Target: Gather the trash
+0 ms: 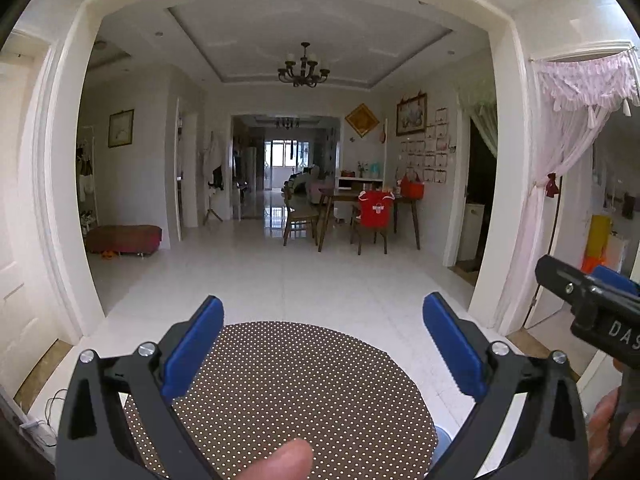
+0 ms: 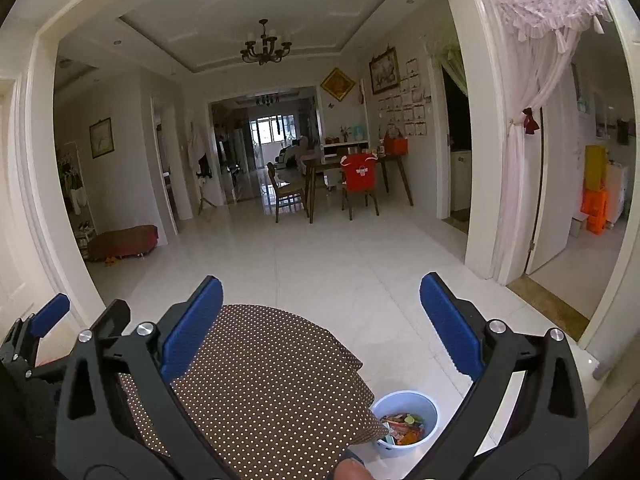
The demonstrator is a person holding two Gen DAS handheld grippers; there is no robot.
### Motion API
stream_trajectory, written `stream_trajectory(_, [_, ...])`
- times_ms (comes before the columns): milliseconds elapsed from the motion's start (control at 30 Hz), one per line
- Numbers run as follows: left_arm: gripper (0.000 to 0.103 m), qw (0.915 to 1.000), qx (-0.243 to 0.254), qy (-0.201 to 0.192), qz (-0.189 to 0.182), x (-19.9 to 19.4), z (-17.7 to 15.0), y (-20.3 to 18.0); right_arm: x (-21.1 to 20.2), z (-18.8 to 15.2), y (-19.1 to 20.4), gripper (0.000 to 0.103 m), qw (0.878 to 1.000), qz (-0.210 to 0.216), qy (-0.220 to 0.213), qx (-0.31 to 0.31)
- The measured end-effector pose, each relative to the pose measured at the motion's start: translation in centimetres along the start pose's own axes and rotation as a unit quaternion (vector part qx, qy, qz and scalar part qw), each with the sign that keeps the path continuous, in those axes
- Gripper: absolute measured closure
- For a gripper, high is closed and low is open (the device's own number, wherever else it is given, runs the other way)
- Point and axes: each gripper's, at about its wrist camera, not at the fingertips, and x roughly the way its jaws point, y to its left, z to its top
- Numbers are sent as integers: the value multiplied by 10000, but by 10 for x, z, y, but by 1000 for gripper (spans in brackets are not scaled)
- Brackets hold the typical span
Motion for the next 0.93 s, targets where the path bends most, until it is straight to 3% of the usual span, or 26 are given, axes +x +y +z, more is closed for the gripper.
stream_trajectory(933, [5, 9999, -142, -1, -34, -2, -9, -2, 1, 6, 5, 6, 10000, 4, 44, -69])
